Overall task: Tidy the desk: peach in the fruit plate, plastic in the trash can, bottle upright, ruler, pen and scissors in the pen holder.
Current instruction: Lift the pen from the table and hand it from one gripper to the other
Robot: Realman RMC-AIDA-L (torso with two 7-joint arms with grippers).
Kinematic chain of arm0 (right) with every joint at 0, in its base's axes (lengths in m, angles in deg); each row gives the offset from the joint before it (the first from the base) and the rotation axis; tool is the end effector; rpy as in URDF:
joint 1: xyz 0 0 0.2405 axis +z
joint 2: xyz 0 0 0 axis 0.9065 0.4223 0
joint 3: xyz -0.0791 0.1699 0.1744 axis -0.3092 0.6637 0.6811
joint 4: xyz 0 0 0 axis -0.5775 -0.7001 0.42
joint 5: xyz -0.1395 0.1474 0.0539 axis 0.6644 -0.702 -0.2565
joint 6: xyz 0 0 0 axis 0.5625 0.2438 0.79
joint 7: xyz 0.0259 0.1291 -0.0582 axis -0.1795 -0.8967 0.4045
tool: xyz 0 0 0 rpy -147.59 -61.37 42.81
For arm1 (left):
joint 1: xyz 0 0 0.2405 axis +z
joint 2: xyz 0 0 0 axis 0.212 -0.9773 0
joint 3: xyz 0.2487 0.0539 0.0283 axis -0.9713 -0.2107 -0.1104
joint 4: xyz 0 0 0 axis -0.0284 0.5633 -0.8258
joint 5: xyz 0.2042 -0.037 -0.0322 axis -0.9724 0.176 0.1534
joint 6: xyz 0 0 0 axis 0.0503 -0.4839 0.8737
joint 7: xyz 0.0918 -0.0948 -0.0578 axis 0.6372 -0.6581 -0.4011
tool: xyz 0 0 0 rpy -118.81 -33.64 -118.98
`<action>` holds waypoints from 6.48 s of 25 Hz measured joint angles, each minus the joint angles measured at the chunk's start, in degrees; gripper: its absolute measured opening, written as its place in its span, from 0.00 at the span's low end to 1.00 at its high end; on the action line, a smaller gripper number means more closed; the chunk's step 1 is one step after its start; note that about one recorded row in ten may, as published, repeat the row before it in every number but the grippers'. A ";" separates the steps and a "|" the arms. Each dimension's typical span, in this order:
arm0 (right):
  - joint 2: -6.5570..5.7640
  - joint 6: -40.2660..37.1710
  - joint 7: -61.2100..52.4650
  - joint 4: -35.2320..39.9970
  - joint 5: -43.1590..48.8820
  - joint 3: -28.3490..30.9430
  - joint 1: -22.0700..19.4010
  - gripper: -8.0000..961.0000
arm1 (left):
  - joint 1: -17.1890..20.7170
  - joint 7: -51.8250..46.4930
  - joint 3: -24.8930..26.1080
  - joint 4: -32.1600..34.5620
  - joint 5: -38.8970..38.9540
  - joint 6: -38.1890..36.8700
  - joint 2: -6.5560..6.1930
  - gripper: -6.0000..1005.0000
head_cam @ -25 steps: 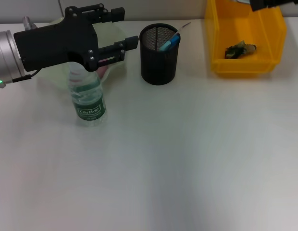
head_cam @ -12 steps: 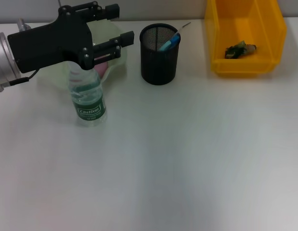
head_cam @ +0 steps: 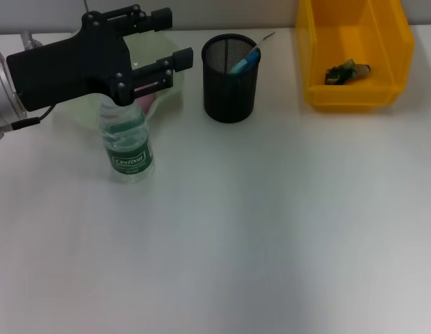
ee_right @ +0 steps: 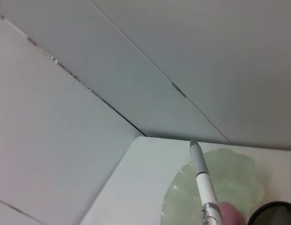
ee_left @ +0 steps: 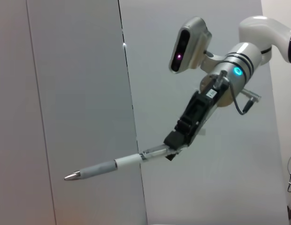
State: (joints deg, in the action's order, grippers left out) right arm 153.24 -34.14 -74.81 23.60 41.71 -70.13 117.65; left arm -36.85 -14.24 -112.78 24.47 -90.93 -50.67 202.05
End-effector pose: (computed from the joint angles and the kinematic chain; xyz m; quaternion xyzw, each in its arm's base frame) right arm 0.1216 0.4250 0.1431 -0.8495 0.4779 0.2104 0.0757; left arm -0.2009 0.3403 0.0391 -0.9150 -0.0175 -0.3466 0.2055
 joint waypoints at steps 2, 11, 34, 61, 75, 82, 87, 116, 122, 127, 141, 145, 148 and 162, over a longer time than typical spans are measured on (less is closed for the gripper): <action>0.79 -0.10 2.98 1.35 0.00 -0.43 -0.84 0.21 | 0.25 -0.05 0.00 -0.04 0.40 0.00 0.04 0.60; 8.27 0.39 24.16 14.97 0.23 -8.00 -10.18 0.21 | 1.21 -1.41 0.50 -0.17 2.13 -0.44 -0.06 0.60; 10.47 -11.11 14.32 26.79 1.92 -14.66 -11.32 0.21 | -2.09 -15.62 -4.02 23.09 -11.38 -7.54 -0.10 0.60; 9.48 -19.52 3.34 26.07 2.48 -14.81 -5.50 0.21 | -3.50 -14.99 -11.79 28.90 -20.96 -3.42 0.24 0.59; 9.46 -17.90 3.40 24.01 2.44 -14.50 -5.28 0.21 | -2.35 -15.06 -13.58 33.11 -26.26 -2.29 0.25 0.59; 9.58 -17.18 3.66 23.07 2.44 -14.78 -5.29 0.21 | -1.40 -15.23 -14.35 35.53 -27.09 -1.70 0.26 0.59; 9.76 -17.17 3.82 22.58 2.44 -14.80 -5.21 0.21 | -1.10 -15.26 -14.42 35.73 -27.13 -0.85 0.26 0.59; 9.55 -16.54 3.06 18.41 2.91 -14.89 -3.87 0.21 | -1.14 -14.89 -17.62 35.82 -29.41 0.86 0.26 0.45; 9.38 -16.12 3.14 17.82 3.55 -14.89 -3.76 0.21 | -1.09 -14.65 -18.23 35.83 -29.41 1.30 0.26 0.32; 9.31 -16.04 3.23 17.71 3.57 -14.89 -3.78 0.21 | -1.06 -14.62 -18.94 35.83 -29.54 2.26 0.26 0.32; 9.22 -16.00 3.30 17.11 3.57 -14.89 -3.75 0.21 | -1.03 -14.96 -20.75 35.92 -30.64 3.58 0.26 0.24; 9.22 -15.89 3.31 17.13 3.58 -14.88 -3.83 0.21 | -0.97 -14.81 -20.84 35.92 -30.64 4.21 0.28 0.16; 9.26 -15.89 3.31 17.13 3.58 -14.88 -3.93 0.21 | -0.84 -14.64 -21.01 35.91 -30.64 4.77 0.34 0.16; 9.27 -16.22 2.87 14.58 3.36 -14.46 -3.46 0.23 | -0.37 -14.40 -21.52 35.99 -30.68 6.09 0.29 0.16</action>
State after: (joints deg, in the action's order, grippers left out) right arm 162.51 -50.36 -71.95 38.18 45.07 -84.59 114.19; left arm -37.23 -28.65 -134.30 60.46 -121.61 -44.58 202.34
